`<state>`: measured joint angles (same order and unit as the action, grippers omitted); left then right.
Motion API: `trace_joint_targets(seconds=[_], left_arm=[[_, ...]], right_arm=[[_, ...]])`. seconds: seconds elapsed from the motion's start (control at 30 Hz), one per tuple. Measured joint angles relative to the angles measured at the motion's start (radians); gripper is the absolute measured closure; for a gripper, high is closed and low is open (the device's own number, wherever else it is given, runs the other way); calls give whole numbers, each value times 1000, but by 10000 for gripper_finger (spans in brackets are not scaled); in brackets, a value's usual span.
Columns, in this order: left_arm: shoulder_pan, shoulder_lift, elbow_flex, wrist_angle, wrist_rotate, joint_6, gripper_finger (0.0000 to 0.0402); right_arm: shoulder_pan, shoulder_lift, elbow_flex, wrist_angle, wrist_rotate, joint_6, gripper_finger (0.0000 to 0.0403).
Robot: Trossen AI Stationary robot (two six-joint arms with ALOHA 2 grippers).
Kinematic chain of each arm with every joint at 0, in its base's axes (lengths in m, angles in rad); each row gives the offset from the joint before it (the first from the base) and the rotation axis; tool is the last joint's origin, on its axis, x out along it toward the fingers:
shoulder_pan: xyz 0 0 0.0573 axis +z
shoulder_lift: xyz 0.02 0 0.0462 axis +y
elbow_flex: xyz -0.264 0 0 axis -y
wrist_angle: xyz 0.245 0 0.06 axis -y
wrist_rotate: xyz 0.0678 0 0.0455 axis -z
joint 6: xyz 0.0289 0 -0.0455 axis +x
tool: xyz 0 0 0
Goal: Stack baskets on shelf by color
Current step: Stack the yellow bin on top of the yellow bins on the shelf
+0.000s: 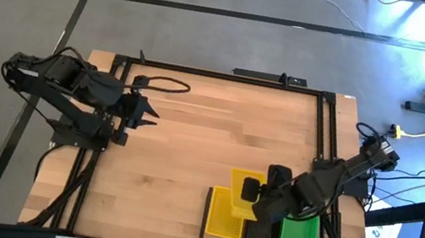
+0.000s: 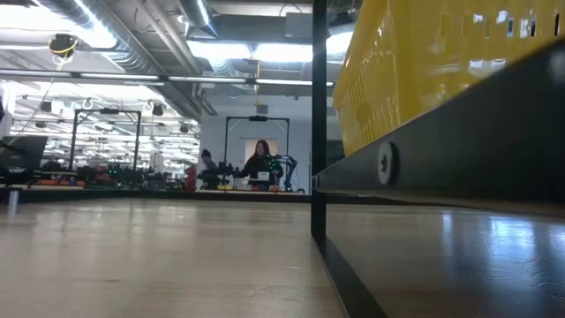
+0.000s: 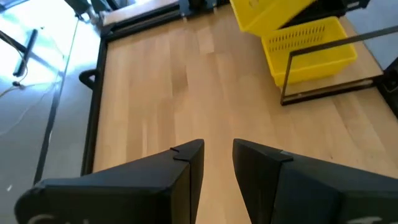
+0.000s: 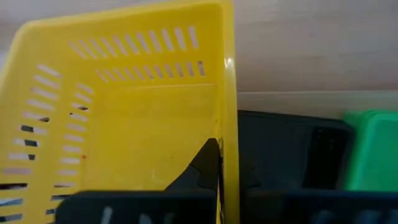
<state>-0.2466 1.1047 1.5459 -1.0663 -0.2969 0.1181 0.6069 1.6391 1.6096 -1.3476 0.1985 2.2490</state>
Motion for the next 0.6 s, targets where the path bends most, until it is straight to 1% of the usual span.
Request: trace_joint_targets(seconds=[0.07,0.2,0.37,0.6], left_arm=[[0,-3,1,1,0,1,324],[0,0,1,0,0,39,324],[0,-1,1,1,0,43,324],[0,-1,1,2,0,43,324]], right_arm=[[8,20,0,15,10,27,403],[12,53,0,62,13,29,403],[12,82,0,105,9,29,403],[12,118,0,116,2,54,403]])
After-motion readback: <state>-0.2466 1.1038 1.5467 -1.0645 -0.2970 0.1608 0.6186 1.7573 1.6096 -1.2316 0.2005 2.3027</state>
